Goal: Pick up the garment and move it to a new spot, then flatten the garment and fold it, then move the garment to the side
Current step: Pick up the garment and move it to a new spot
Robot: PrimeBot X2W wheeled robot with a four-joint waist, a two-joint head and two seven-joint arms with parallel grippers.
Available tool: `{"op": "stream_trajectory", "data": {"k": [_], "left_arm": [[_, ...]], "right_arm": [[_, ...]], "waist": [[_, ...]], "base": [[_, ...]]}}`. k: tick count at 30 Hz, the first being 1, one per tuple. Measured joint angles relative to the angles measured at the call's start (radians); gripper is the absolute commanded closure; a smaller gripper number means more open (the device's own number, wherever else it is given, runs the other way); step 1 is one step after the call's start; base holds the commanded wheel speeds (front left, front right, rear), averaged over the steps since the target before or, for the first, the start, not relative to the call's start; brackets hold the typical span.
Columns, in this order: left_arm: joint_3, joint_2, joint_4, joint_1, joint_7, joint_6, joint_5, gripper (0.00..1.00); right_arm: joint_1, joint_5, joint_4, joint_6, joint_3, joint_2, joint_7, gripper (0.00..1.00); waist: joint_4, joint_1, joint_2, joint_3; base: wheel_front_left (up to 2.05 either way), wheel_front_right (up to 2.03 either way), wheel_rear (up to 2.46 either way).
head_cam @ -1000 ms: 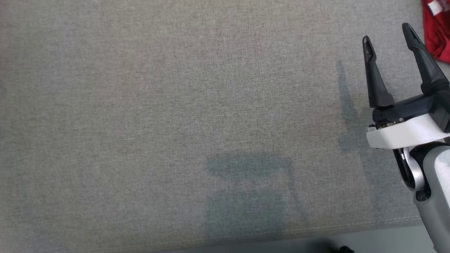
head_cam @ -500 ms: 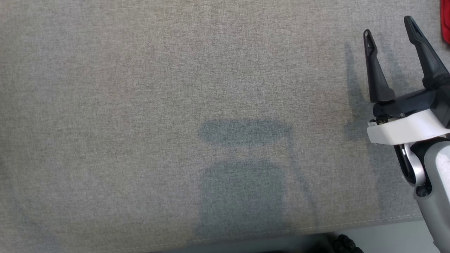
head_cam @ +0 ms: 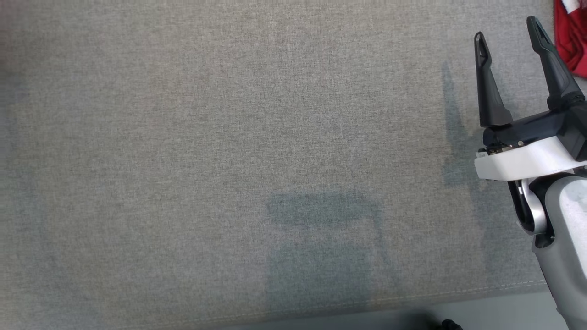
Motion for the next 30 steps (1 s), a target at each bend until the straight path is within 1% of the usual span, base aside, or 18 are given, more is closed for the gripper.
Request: {"op": "stream_trajectory", "data": {"k": [5,10,18,20,23,25,28,29,30], "left_arm": [[-0.062,-0.025,-0.031,-0.037,-0.035,-0.054,0.002,1.00],[-0.094,-0.050,-0.078,-0.059,-0.065,-0.110,0.001,1.00],[-0.134,-0.088,-0.169,-0.033,-0.091,-0.125,-0.031,1.00],[-0.159,-0.093,-0.187,0.012,-0.085,-0.129,-0.034,1.00],[-0.195,-0.108,-0.203,0.102,-0.072,-0.135,-0.036,1.00],[-0.211,-0.116,-0.215,0.154,-0.067,-0.135,-0.048,1.00],[-0.238,-0.140,-0.233,0.222,-0.057,-0.135,-0.074,1.00],[-0.238,-0.140,-0.233,0.222,-0.057,-0.135,-0.074,1.00],[-0.262,-0.156,-0.237,0.274,-0.049,-0.135,-0.089,1.00]], "right_arm": [[-0.003,0.003,0.030,0.000,-0.006,0.009,-0.023,0.00],[-0.012,0.013,0.052,0.000,-0.014,0.030,-0.049,0.00],[0.020,0.044,0.106,-0.002,-0.051,0.045,-0.067,0.00],[0.044,0.051,0.122,-0.008,-0.052,0.053,-0.067,0.00],[0.074,0.057,0.142,-0.008,-0.051,0.071,-0.072,0.00],[0.093,0.058,0.153,-0.008,-0.051,0.073,-0.075,0.00],[0.116,0.062,0.172,-0.008,-0.042,0.081,-0.075,0.00],[0.116,0.062,0.172,-0.008,-0.042,0.081,-0.075,0.00],[0.127,0.067,0.184,-0.007,-0.025,0.096,-0.075,0.00]], "waist": [[0.007,0.0000,0.0000,-0.056],[0.014,0.0000,0.0000,-0.118],[0.024,-0.0001,0.0000,-0.223],[0.027,0.0000,0.0000,-0.250],[0.030,0.0000,0.0000,-0.290],[0.033,0.0000,0.0000,-0.316],[0.036,-0.0001,0.0000,-0.357],[0.036,-0.0001,0.0000,-0.357],[0.036,-0.0001,0.0000,-0.384]], "base": [[0.00,0.00,0.00],[0.00,0.00,0.00],[0.00,0.00,0.00],[0.00,0.00,0.00],[0.00,0.00,0.00],[0.00,0.00,0.00],[0.00,0.00,0.00],[0.00,0.00,0.00],[0.00,0.00,0.00]]}}
